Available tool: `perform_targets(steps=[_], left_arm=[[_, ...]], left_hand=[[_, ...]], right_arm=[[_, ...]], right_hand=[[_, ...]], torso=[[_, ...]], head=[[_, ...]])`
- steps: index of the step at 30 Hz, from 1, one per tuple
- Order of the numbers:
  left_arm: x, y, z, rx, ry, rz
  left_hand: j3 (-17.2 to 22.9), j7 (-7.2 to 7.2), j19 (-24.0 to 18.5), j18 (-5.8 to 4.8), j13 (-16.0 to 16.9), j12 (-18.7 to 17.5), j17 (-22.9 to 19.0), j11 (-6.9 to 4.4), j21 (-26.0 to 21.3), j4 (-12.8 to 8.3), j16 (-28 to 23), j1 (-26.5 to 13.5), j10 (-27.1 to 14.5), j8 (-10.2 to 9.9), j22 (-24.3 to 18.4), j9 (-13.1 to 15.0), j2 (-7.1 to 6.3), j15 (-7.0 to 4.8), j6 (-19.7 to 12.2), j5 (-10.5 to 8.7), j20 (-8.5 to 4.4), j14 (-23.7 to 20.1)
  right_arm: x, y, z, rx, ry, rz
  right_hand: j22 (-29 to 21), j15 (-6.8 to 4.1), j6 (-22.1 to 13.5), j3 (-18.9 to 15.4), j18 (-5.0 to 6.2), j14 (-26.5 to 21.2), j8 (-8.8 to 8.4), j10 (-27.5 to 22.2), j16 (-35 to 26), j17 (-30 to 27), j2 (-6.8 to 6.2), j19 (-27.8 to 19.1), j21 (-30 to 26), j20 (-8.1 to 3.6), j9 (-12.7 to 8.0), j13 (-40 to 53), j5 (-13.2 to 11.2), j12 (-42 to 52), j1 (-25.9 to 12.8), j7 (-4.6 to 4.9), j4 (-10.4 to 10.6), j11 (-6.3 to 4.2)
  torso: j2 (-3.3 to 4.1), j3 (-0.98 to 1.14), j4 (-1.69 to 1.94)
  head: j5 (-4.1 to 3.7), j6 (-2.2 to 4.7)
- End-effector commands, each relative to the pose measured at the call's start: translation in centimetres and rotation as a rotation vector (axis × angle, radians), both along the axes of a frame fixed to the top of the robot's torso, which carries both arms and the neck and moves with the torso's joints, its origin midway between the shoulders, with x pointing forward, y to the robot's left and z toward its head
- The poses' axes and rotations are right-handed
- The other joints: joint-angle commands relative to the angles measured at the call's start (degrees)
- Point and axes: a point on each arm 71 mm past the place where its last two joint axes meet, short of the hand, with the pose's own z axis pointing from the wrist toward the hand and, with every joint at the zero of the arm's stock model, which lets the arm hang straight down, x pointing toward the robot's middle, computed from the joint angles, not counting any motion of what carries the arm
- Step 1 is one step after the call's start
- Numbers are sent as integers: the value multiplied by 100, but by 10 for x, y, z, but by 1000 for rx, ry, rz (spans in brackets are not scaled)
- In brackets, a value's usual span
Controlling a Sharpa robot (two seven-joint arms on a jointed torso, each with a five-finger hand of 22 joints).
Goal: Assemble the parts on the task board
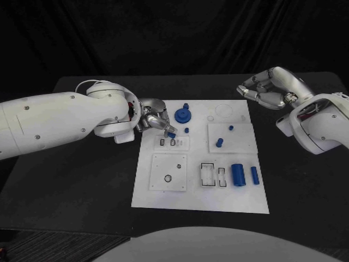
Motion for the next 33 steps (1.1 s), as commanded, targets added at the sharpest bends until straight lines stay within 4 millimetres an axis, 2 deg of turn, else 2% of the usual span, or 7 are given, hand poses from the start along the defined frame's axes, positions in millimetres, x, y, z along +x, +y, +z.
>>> perform_targets(steps=[1,6,16,33], left_arm=[[1,-2,0,-37,-27,27],[-2,-4,-6,-45,-20,27],[-5,-3,-18,-51,-4,37],[-7,5,-23,-51,2,56]], left_hand=[[58,-10,16,110,1507,15,1510,28,-21,-14,15,18,607,-39,1099,8,67,13,-41,-30,8,585],[68,9,8,112,1507,15,1510,47,-38,-9,15,-6,607,-58,1096,35,106,30,-73,-135,24,585],[70,12,5,113,1507,15,1510,49,-43,-4,15,-10,607,-61,1094,37,114,32,-77,-139,25,585],[79,13,0,116,1507,15,1510,52,-52,-5,15,-7,607,-67,1091,41,127,34,-86,-138,28,585]], right_arm=[[0,0,-1,-3,9,-13],[0,0,-2,-3,10,-13],[-1,0,-2,-1,9,-13],[-3,0,-1,0,11,-12]], right_hand=[[143,-41,42,52,-49,77,-34,113,38,-1,15,-53,29,3,6,-38,65,-26,73,9,-16,-23],[150,-40,43,70,-49,75,-36,113,38,-4,2,-55,30,3,7,-39,108,-28,92,10,-22,-23],[158,-40,42,98,-49,74,-41,112,42,-2,-14,-58,27,3,7,-40,169,-31,116,12,-28,-22],[166,-40,40,115,-50,72,-44,109,42,-5,-23,-57,35,4,7,-49,208,-40,128,14,-31,-21]], torso=[[1,1,-5],[-6,-1,6],[-3,-1,7],[7,-5,6]], head=[[14,1],[28,1],[41,1],[71,1]])
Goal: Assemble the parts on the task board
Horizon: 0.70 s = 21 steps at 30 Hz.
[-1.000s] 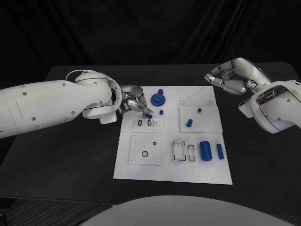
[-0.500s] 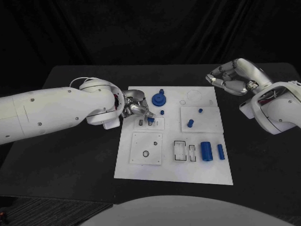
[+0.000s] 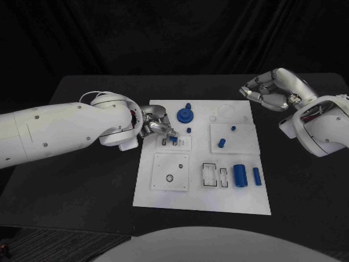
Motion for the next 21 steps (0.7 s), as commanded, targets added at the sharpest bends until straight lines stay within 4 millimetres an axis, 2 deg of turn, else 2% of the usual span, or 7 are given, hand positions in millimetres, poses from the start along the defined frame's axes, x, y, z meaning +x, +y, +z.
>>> perform_targets(steps=[1,7,8,9,17,21], left_arm=[[0,0,-1,-15,-5,0],[-1,-1,-2,-13,2,-6],[-1,-1,-2,-12,3,-8],[-1,-2,-3,-12,5,-10],[-1,0,-4,-7,13,-10],[-2,0,-6,-4,19,-11]], left_hand=[[49,-21,0,116,1507,16,1510,51,-29,-5,15,-10,607,-32,1092,5,63,34,-14,-14,28,585],[45,-7,-18,123,1507,16,1510,64,-60,-7,15,-16,607,-52,1082,19,68,45,-44,-98,38,585],[28,10,-58,138,1507,16,1510,80,-123,-2,15,-19,607,-88,1058,29,84,60,-97,-304,53,585],[19,15,-59,138,1507,16,1510,85,-127,2,15,-22,607,-94,1058,33,88,64,-103,-343,58,585],[15,18,-67,142,1507,16,1510,88,-140,6,15,-23,607,-100,1052,35,93,67,-110,-361,59,585],[9,21,-73,144,1507,16,1510,91,-150,9,15,-25,607,-107,1049,36,94,69,-118,-378,62,585]], right_arm=[[-1,-1,-1,-2,7,-14],[-1,-1,-1,-2,7,-14],[-1,-1,-2,-2,7,-14],[-1,-1,-2,-2,7,-13],[-1,-1,-2,-3,8,-15],[-1,-2,-3,-3,9,-16]], right_hand=[[168,-43,43,27,-50,105,-21,98,19,-5,-7,-36,36,-17,8,-320,32,-17,38,10,-7,-11],[168,-43,43,27,-50,105,-21,98,19,-5,-7,-36,36,-17,8,-320,32,-17,38,10,-7,-11],[168,-43,43,27,-50,105,-21,98,19,-5,-7,-36,36,-17,8,-320,32,-17,38,10,-7,-11],[167,-43,44,34,-49,103,-22,94,13,-14,-11,-38,27,-17,9,-330,49,-26,42,11,-7,-11],[167,-43,44,34,-49,103,-22,94,13,-14,-11,-38,27,-17,9,-330,49,-26,42,11,-7,-11],[167,-43,44,34,-49,103,-22,94,13,-14,-11,-38,27,-17,9,-330,49,-26,42,11,-7,-11]], torso=[[3,-4,3],[1,-5,1],[-2,-4,-1],[-2,-6,-1],[-9,0,-4],[-5,-3,-7]], head=[[-4,1],[1,1],[0,1],[-6,1],[-7,1],[-2,1]])
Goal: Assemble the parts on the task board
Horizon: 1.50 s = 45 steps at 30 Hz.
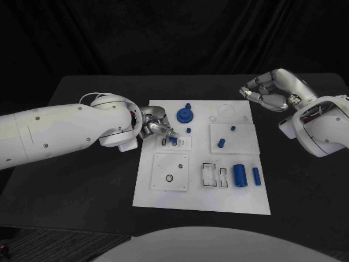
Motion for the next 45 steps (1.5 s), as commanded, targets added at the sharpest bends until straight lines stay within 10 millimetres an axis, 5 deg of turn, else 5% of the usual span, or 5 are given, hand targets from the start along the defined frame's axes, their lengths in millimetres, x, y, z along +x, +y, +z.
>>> perform_targets(steps=[1,27,39,45], left_arm=[[-2,-1,-2,-6,13,-17],[-2,2,-6,-1,24,-13],[-3,2,-7,0,27,-15],[-3,2,-8,4,34,-20]], left_hand=[[-6,-7,-30,54,1507,15,1510,30,-40,24,15,12,593,-36,1050,7,58,49,-28,-22,19,606],[-38,16,-72,70,1507,15,1510,51,-111,40,15,8,593,-85,1025,8,75,68,-81,-104,37,606],[-155,47,-90,78,1507,15,1510,83,-156,81,15,10,593,-175,1020,-1,92,98,-138,-428,70,606],[-397,71,-104,84,1507,15,1510,106,-199,224,15,-69,593,-262,1019,-42,98,119,-131,-778,95,606]], right_arm=[[0,-1,-2,-3,7,-14],[-1,-1,-5,-6,18,-13],[-1,-1,-5,-6,20,-13],[-1,-1,-5,-7,22,-14]], right_hand=[[163,-30,44,34,-49,79,-22,103,13,-5,-9,-38,27,-17,10,-342,22,-40,44,10,-7,-20],[164,-30,54,61,-47,79,-19,88,21,3,-18,-42,15,-17,12,-383,67,-76,64,8,-14,-21],[171,-31,55,68,-49,79,-19,85,22,3,-21,-39,27,-17,13,-390,79,-83,70,8,-16,-21],[167,-31,57,70,-47,79,-19,85,20,1,-22,-42,17,-17,13,-389,83,-83,71,8,-17,-22]], torso=[[-1,1,-3],[2,2,0],[-1,2,-4],[2,3,-4]], head=[[7,1],[31,1],[39,1],[39,1]])
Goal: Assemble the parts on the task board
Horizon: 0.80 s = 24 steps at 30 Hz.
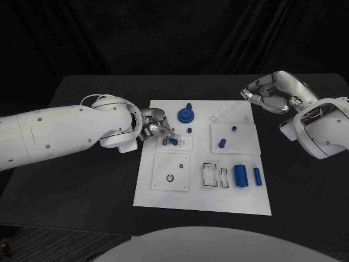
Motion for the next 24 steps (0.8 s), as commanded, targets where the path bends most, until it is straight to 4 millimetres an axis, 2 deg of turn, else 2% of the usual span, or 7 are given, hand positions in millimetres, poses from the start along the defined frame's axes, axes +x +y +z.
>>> perform_targets(steps=[1,8,18,22,24], left_arm=[[-2,-2,-2,-3,16,-22],[-2,-2,-2,-2,18,-24],[-2,-2,-2,0,21,-27],[-3,-2,-3,1,23,-29],[-3,-3,-3,1,24,-30]], left_hand=[[-96,36,-31,89,1506,15,1510,51,-51,47,15,-74,610,-46,1015,-26,-18,40,-27,-109,17,605],[-269,57,-58,100,1506,15,1510,72,-108,154,15,-132,610,-116,1004,-78,-20,57,-21,-294,32,605],[-422,76,-83,109,1506,15,1510,90,-156,236,15,-174,610,-168,997,-116,-29,75,-13,-417,48,605],[-620,90,-84,110,1506,15,1510,104,-173,355,15,-276,610,-199,1004,-140,-48,88,20,-571,64,605],[-758,93,-79,109,1506,15,1510,109,-173,442,15,-371,610,-207,1011,-145,-63,94,47,-707,69,605]], right_arm=[[0,-1,-2,-6,12,-13],[0,-1,-2,-7,15,-13],[0,-1,-3,-8,18,-14],[0,-1,-4,-8,19,-14],[0,-1,-4,-9,20,-14]], right_hand=[[170,-36,42,24,-47,96,-19,75,21,0,15,-42,17,-17,5,-389,26,-28,61,-8,-2,-11],[171,-36,46,29,-46,97,-17,75,27,7,14,-42,16,-17,6,-388,33,-28,65,-9,-4,-12],[171,-36,46,29,-46,97,-17,75,27,7,14,-42,16,-17,6,-388,33,-28,65,-9,-4,-12],[171,-36,46,29,-46,97,-17,75,27,7,14,-42,16,-17,6,-388,33,-28,65,-9,-4,-12],[171,-36,46,29,-46,97,-17,75,27,7,14,-42,16,-17,6,-388,33,-28,65,-9,-4,-12]], torso=[[0,1,-1],[0,3,-1],[2,0,3],[2,0,2],[1,0,0]], head=[[0,1],[9,1],[9,1],[12,1],[13,1]])
